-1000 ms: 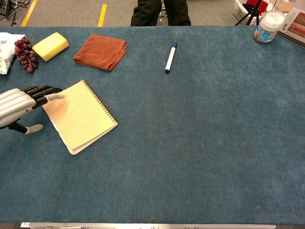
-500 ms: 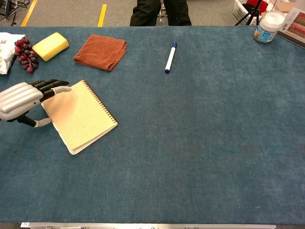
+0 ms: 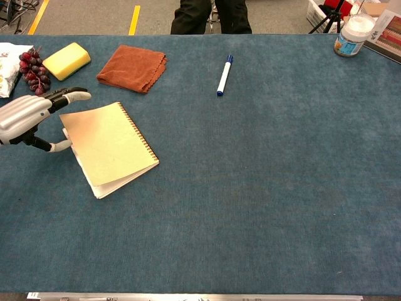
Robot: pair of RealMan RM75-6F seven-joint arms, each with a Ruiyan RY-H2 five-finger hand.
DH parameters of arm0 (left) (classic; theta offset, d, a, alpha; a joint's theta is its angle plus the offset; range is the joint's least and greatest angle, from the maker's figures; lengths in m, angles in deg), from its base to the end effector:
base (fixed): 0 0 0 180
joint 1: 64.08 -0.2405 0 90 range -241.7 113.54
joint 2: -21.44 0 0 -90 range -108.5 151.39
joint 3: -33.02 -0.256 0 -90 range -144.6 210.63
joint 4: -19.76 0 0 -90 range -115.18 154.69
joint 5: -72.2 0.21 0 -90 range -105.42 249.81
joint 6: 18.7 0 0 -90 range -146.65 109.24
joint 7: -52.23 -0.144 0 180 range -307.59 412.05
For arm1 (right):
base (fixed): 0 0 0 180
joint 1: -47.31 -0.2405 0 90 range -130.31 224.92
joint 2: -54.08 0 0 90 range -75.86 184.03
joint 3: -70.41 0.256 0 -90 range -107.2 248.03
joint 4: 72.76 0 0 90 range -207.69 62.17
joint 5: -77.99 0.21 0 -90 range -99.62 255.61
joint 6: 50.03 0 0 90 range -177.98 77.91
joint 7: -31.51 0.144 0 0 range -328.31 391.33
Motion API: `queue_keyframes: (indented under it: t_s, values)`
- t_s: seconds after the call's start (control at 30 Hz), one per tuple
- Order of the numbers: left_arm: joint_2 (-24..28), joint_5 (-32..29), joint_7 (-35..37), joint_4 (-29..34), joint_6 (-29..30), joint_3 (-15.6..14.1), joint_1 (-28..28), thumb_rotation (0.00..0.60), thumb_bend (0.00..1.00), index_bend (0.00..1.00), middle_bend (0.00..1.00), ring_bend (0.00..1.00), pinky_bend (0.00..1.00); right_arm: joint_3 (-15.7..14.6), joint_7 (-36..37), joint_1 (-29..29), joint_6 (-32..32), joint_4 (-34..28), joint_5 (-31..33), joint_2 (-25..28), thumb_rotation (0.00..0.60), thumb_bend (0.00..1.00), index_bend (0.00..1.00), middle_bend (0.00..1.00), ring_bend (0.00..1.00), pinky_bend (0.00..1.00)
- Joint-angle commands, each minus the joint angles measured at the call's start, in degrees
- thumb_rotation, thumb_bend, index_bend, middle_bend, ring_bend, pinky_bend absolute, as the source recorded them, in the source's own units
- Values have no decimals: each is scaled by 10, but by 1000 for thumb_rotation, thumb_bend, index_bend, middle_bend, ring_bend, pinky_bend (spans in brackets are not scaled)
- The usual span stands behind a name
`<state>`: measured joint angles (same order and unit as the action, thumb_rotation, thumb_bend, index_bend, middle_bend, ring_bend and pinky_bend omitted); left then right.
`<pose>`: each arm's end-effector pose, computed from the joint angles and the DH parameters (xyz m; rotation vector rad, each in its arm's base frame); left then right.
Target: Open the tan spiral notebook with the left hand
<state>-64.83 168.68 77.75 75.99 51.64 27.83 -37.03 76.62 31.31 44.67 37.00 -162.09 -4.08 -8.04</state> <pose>-0.3056 0.2841 0.0315 -1.9079 -1.0103 -1.0156 -0.3319 -0.1806 0.1934 1.2744 -0.8133 0.8399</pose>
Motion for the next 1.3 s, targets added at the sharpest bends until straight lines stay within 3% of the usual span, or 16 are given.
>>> queue_keyframes:
  t_s: [0.03, 0.67, 1.3]
  values:
    - [7, -8, 11, 23, -2, 11, 8, 600, 269, 54, 20, 5, 139, 0, 2, 0, 1, 1, -1, 0, 600, 226, 607, 491, 432, 462]
    - [28, -83, 32, 198, -75, 93, 79, 600, 269, 48, 10, 0, 139, 2, 26, 5, 8, 19, -3, -7, 600, 226, 607, 480, 429, 462]
    - [-25, -147, 32, 229, -161, 140, 141, 600, 269, 13, 0, 0, 139, 3, 36, 12, 12, 25, 0, -8, 600, 225, 607, 475, 428, 462]
